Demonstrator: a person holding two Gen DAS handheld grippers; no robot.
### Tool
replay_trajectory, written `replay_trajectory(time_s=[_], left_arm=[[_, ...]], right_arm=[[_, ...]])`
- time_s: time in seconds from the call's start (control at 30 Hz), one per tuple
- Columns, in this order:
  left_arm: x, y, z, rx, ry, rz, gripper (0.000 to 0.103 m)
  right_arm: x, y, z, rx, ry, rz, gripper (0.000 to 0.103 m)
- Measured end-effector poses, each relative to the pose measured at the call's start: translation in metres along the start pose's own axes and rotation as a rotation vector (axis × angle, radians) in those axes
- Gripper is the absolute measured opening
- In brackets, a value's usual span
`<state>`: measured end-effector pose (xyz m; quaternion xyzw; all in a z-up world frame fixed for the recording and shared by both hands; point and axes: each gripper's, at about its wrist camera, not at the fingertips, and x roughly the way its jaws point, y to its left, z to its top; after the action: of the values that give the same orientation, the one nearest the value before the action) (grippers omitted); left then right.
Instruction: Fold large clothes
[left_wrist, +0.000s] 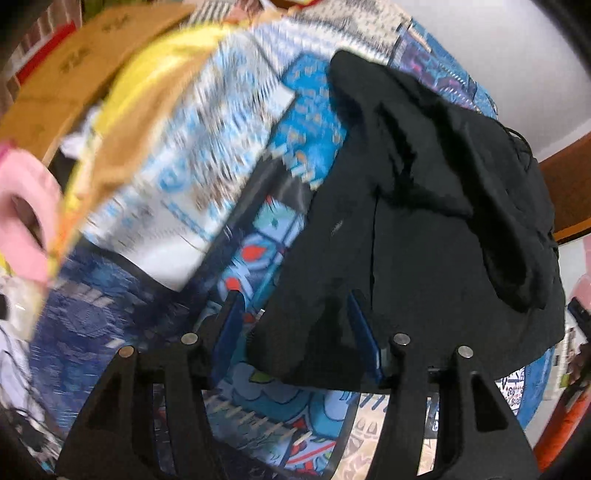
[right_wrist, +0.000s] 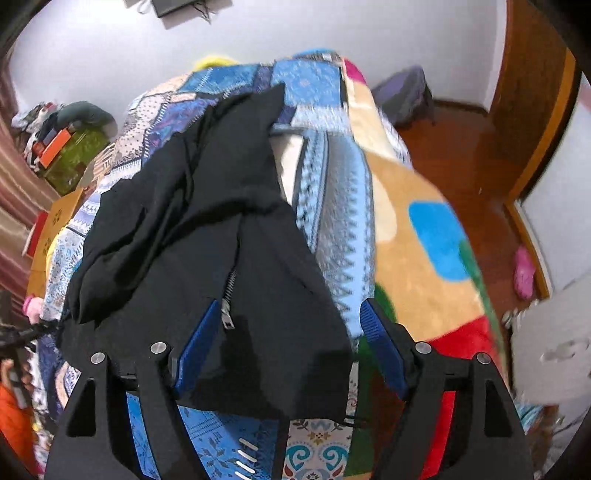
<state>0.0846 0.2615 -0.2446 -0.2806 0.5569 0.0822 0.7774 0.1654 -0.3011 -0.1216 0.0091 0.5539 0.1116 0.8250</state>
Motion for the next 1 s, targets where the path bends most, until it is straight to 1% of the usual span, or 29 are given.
replay_trajectory(time_s=[0.03, 0.07, 0.1, 0.13, 0.2, 0.27, 0.33, 0.43, 0.47, 0.5, 0.53, 0.57, 0.63, 0.67, 0.7, 0.73, 0.77, 0.8, 0.87, 0.9, 0.93, 1.0], left_arm=[[0.009, 0.001, 0.0, -0.012, 0.021, -0.014, 0.056], [0.017, 0.002, -0.001, -0.02, 0.036, -0.02, 0.057], [0.023, 0.002, -0.001, -0.024, 0.045, -0.014, 0.058], [0.03, 0.002, -0.001, -0.03, 0.054, -0.009, 0.061], [0.041, 0.003, -0.001, -0.049, 0.072, -0.027, 0.068], [0.049, 0.002, -0.002, -0.078, 0.079, -0.051, 0.078], [0.051, -0.001, -0.003, -0.078, 0.077, -0.051, 0.082], [0.051, -0.007, -0.006, -0.067, 0.077, -0.047, 0.082], [0.05, -0.008, -0.007, -0.067, 0.082, -0.059, 0.08], [0.049, -0.009, -0.008, -0.07, 0.087, -0.073, 0.077], [0.044, -0.009, -0.009, -0.072, 0.093, -0.108, 0.071], [0.038, -0.009, -0.01, -0.072, 0.094, -0.152, 0.064], [0.027, -0.011, -0.012, -0.069, 0.095, -0.26, 0.057], [0.02, -0.014, -0.013, -0.059, 0.084, -0.294, 0.053], [0.014, -0.019, -0.014, -0.04, 0.067, -0.289, 0.049], [0.009, -0.023, -0.014, -0.02, 0.059, -0.27, 0.041], [0.002, -0.031, -0.014, 0.008, 0.042, -0.257, 0.037], [-0.004, -0.034, -0.013, 0.023, 0.028, -0.256, 0.035], [-0.016, -0.046, -0.009, 0.049, -0.009, -0.254, 0.03], [-0.023, -0.052, -0.006, 0.059, -0.027, -0.259, 0.029], [-0.031, -0.06, 0.0, 0.065, -0.045, -0.267, 0.027], [-0.046, -0.079, 0.012, 0.085, -0.082, -0.286, 0.026]], right_arm=[[0.003, -0.001, -0.002, 0.009, 0.015, 0.012, 0.074], [0.009, -0.002, -0.005, 0.025, 0.038, 0.042, 0.074], [0.015, -0.005, -0.006, 0.047, 0.059, 0.075, 0.074], [0.018, -0.006, -0.008, 0.063, 0.068, 0.087, 0.074], [0.022, -0.01, -0.01, 0.102, 0.079, 0.12, 0.075], [0.023, -0.012, -0.01, 0.121, 0.077, 0.159, 0.076], [0.026, -0.016, -0.009, 0.131, 0.081, 0.186, 0.077], [0.029, -0.02, -0.011, 0.165, 0.092, 0.226, 0.076], [0.027, -0.02, -0.012, 0.17, 0.089, 0.232, 0.075], [0.025, -0.02, -0.014, 0.177, 0.086, 0.244, 0.069], [0.024, -0.02, -0.014, 0.185, 0.088, 0.255, 0.065], [0.022, -0.019, -0.015, 0.192, 0.088, 0.267, 0.063], [0.017, -0.015, -0.016, 0.179, 0.09, 0.265, 0.051], [0.014, -0.013, -0.017, 0.178, 0.09, 0.268, 0.048], [0.012, -0.012, -0.017, 0.183, 0.092, 0.275, 0.04], [0.012, -0.013, -0.016, 0.191, 0.093, 0.279, 0.028], [0.011, -0.013, -0.015, 0.204, 0.096, 0.284, 0.02], [0.011, -0.013, -0.014, 0.216, 0.102, 0.3, 0.007], [0.01, -0.014, -0.008, 0.256, 0.102, 0.379, 0.006], [0.008, -0.013, -0.003, 0.268, 0.096, 0.404, 0.006], [0.005, -0.011, 0.0, 0.269, 0.09, 0.415, 0.006], [-0.006, -0.002, 0.016, 0.246, 0.051, 0.43, 0.005]])
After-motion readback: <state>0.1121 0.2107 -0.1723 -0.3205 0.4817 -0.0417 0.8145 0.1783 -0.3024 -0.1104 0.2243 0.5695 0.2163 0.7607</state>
